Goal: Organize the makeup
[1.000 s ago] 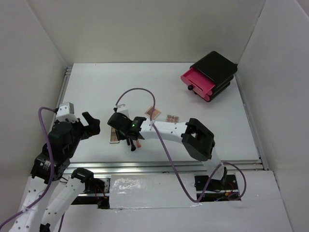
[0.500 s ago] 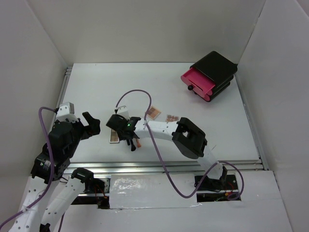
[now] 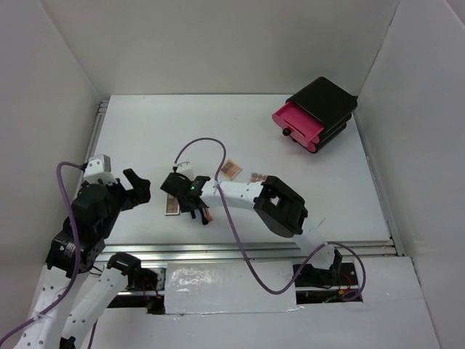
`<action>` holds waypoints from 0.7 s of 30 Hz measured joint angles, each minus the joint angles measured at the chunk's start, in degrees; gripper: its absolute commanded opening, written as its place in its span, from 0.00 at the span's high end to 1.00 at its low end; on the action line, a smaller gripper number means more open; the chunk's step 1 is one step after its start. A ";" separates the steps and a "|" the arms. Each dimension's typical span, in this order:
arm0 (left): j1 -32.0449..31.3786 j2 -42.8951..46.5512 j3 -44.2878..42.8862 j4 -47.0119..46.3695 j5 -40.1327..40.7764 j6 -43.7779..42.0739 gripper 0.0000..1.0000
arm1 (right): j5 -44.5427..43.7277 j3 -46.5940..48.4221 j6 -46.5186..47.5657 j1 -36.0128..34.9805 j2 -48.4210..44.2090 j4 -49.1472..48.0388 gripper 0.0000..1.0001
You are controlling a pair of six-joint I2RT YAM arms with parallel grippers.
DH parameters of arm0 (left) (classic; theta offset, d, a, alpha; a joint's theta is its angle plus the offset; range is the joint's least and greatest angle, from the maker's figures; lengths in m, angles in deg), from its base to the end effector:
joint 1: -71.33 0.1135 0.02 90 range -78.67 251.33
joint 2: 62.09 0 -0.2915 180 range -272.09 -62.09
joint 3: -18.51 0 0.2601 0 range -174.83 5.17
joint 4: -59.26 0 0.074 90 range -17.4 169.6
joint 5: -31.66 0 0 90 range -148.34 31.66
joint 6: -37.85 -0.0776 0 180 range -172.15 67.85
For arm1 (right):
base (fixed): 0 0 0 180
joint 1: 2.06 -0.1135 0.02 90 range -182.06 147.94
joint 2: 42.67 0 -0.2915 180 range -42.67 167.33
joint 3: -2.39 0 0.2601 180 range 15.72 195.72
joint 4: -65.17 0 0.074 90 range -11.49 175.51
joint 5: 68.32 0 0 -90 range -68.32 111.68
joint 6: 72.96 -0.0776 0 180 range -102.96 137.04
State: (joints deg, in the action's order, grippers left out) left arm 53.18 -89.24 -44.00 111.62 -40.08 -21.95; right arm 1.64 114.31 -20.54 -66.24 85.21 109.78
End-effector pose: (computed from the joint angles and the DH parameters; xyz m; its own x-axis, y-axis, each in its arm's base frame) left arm 0.1159 -0.0124 0.3539 -0.2457 -0.4222 -0.8726 -0.1302 0.9064 -0.4019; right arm 0.2510 0.4576 0.1441 -0.7716 -0.2793 -0.5714 -0.3807 0.9225 0.0631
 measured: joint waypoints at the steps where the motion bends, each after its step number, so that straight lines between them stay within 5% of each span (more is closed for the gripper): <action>1: 0.00 0.13 0.00 0.00 0.07 0.00 0.01 | 0.07 0.07 -0.02 0.00 0.15 -0.07 0.64; 9: -0.09 1.20 0.00 0.00 0.57 0.04 0.01 | 0.76 -0.09 0.11 0.11 0.11 -0.17 0.90; 15: -0.15 1.18 0.00 0.02 0.59 0.04 0.01 | 1.64 -3.06 0.22 0.09 -2.84 -0.61 0.90; 21: -0.31 1.18 0.00 0.04 0.96 0.04 0.01 | 2.78 -6.03 6.08 2.51 -15.39 -1.44 0.89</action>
State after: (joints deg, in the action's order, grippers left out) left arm 52.87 -88.06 -44.00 111.67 -39.12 -21.91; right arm 4.42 108.28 -14.47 -63.73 69.82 108.33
